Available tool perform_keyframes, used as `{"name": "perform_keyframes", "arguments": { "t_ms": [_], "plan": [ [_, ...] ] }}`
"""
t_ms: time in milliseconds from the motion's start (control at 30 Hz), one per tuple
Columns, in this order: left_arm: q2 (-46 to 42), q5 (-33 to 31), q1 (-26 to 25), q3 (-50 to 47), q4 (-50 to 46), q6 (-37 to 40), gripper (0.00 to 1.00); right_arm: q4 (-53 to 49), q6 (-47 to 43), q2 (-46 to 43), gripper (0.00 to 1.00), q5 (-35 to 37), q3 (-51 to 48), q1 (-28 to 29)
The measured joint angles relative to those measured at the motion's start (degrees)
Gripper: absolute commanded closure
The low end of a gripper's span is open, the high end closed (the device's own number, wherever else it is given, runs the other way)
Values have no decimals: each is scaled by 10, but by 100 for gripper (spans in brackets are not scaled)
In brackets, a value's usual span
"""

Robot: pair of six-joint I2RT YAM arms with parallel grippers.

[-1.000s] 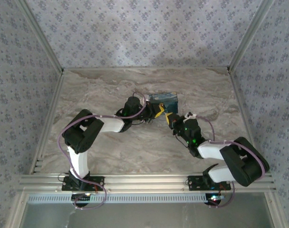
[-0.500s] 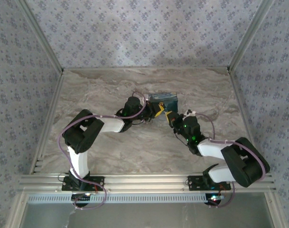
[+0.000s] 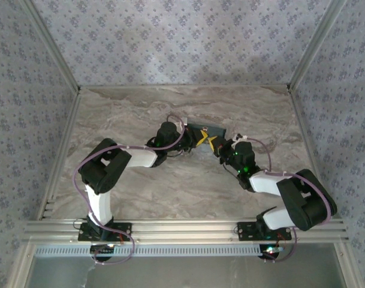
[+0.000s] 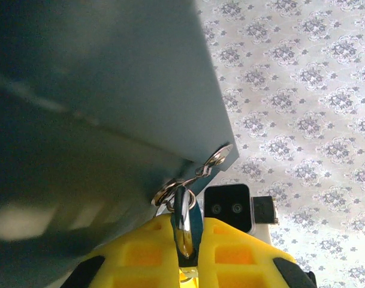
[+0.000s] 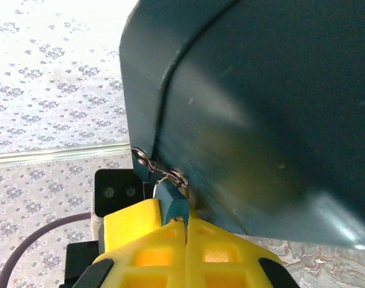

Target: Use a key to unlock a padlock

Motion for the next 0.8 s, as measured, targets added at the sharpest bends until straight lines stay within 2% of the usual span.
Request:
{"name": "perform_keyframes", "arguments": {
  "t_ms": [300,800],
  "plan": [
    [0,-12,0,1,-1,0,100,-38,-10,7,100,-27,27,-12],
    [0,-35,-5,-9,-13,0,100,-39,-13,40,100,-47,37,-14]
  ]
}}
